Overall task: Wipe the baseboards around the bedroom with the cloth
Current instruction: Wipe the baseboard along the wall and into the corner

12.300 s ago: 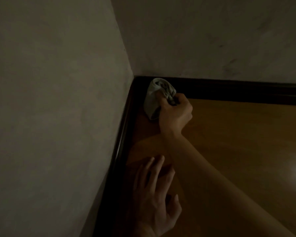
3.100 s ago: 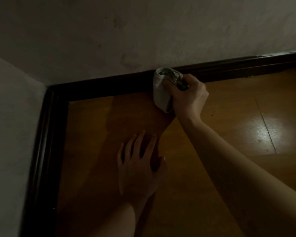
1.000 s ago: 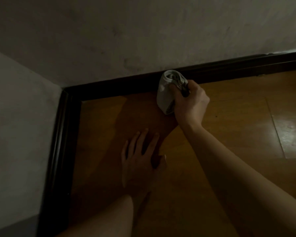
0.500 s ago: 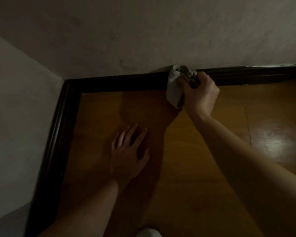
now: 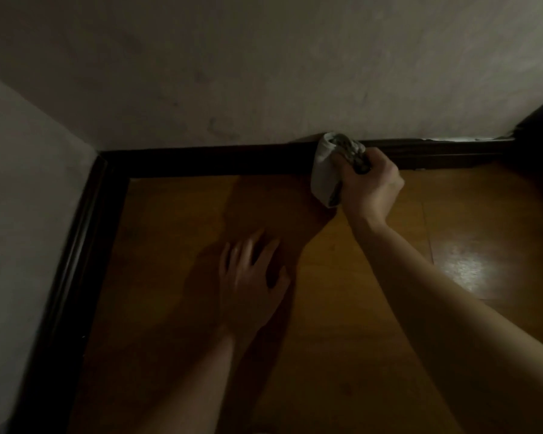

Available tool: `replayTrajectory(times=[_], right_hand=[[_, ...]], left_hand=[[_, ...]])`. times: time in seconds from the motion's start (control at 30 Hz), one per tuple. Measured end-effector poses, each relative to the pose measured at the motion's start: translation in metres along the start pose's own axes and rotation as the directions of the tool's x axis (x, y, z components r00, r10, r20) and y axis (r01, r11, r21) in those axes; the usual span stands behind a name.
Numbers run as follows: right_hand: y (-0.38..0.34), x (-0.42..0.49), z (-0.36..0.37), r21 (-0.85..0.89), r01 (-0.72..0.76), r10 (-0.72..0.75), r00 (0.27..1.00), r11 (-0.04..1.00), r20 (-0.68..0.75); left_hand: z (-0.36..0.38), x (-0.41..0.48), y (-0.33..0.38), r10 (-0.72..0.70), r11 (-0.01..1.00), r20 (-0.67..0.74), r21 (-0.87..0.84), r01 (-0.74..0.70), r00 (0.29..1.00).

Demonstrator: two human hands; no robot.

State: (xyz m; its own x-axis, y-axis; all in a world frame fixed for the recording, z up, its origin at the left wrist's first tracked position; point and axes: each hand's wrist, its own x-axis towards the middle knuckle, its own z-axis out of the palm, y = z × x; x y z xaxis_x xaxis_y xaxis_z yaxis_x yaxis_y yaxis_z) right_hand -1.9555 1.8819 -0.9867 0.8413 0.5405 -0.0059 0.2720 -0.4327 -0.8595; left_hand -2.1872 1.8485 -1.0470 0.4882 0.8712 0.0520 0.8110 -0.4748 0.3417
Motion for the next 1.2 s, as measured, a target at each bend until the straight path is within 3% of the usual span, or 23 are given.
replayTrajectory(times=[0.13,0.33,0.53,0.73,1.0,1.2], right_hand=[[0.01,0.005,-0.015,0.01,-0.04,0.04,0.995,0.999,-0.091],[-0.001,-0.007,0.015,0.007,0.091,-0.091,0.995,0.996,0.044],[0.023,0.004,-0.005,0.008,0.035,-0.035,0.999,0.999,-0.038],[0.003,-0.012,0.028,0.045,0.108,-0.112,0.99,0.993,0.092],[0.029,0.017,-0.02,-0.016,0.078,-0.079,0.996,0.997,-0.05],[0.043,0.03,-0.045,0.057,-0.006,0.013,0.992,0.998,-0.123]], left_hand=[[0.007,0.004,0.016,0.065,0.996,0.051,-0.06,-0.062,0.997],[0.012,0.005,0.019,0.063,0.996,-0.033,-0.06,-0.065,0.997],[0.013,0.004,0.018,0.069,0.997,0.016,-0.043,-0.068,0.998],[0.016,0.004,0.02,0.088,0.996,-0.049,-0.024,-0.09,0.995],[0.013,0.006,0.018,0.056,0.998,0.029,-0.008,-0.056,0.998],[0.012,0.003,0.022,0.053,0.998,0.051,0.015,-0.054,0.997]])
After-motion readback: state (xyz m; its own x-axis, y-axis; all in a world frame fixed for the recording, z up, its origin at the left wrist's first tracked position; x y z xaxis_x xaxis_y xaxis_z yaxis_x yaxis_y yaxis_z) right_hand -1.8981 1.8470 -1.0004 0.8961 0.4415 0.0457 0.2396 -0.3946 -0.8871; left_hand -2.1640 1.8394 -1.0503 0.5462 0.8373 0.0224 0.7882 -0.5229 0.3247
